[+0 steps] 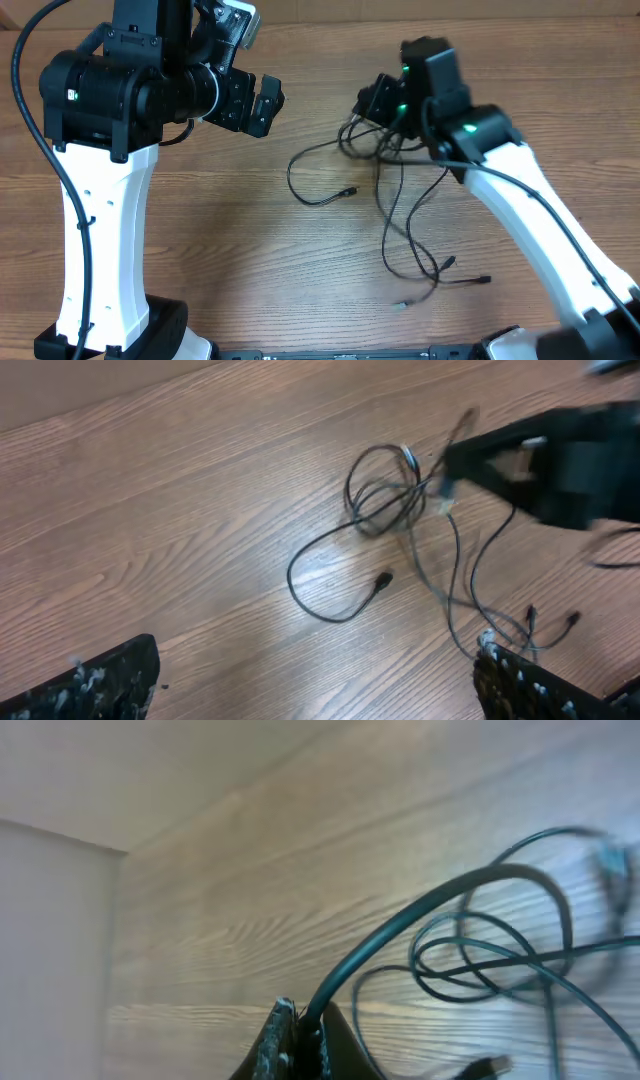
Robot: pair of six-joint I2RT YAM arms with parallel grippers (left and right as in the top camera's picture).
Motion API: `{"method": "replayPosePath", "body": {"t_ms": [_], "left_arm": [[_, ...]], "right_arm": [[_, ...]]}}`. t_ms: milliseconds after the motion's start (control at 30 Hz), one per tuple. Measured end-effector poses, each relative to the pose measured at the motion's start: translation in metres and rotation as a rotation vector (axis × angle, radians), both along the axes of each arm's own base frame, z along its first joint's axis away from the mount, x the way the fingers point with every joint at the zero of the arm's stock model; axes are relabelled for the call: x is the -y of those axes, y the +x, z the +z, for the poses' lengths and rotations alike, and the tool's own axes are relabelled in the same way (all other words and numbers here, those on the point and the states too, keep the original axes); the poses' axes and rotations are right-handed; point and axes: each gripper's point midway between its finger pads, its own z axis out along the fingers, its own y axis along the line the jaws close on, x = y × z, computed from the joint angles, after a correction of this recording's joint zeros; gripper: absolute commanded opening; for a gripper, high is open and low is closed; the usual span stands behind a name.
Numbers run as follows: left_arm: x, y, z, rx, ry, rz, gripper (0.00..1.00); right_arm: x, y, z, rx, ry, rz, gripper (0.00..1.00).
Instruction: Untangle cables
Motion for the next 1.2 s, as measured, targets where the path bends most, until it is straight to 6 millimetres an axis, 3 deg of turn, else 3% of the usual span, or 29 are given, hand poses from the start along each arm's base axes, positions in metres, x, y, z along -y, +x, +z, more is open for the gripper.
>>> {"method": "replayPosePath", "body": {"t_ms": [267,367,400,433,567,633,700,833,1000,1100,1200], "left_arm": [[0.000,0.001,0.001,0.010,0.003,-0.008,1.00],[0.000,0.002,0.001,0.018,0.010,-0.019,1.00],[0.000,0.002,0.001,0.019,0.011,-0.021,1.00],[0.000,0.002,0.001,0.019,0.012,-0.021,1.00],[0.001,0.002,0.001,0.020,0.013,-0.023,1.00],[0.001,0.003,0.000,0.018,0.014,-0.024,1.00],[0.001,0.004,-0.001,0.013,0.014,-0.024,1.00],[0.008,0.010,-0.007,-0.005,-0.008,-0.043,1.00],[0.030,0.036,-0.028,-0.049,-0.068,-0.097,1.00],[0.055,0.058,-0.056,-0.097,-0.090,-0.145,0.99],[0.086,0.075,-0.099,-0.170,-0.081,-0.212,0.95]], "right_arm": [[0.013,-0.005,-0.006,0.039,-0.164,0.073,0.04],[0.012,-0.001,0.025,0.116,-0.197,0.112,0.04],[0.012,0.002,0.048,0.171,-0.204,0.124,0.38],[0.011,0.004,0.067,0.217,-0.203,0.129,0.98],[0.018,0.003,0.150,0.414,-0.200,0.121,1.00],[0.029,-0.003,0.161,0.430,-0.220,0.103,1.00],[0.043,-0.006,0.155,0.397,-0.252,0.082,1.00],[0.068,-0.003,0.123,0.259,-0.290,0.018,1.00],[0.079,-0.001,0.107,0.194,-0.300,-0.016,1.00],[0.079,-0.003,0.105,0.179,-0.299,-0.017,1.00],[0.080,-0.006,0.101,0.157,-0.303,-0.017,1.00]]}}
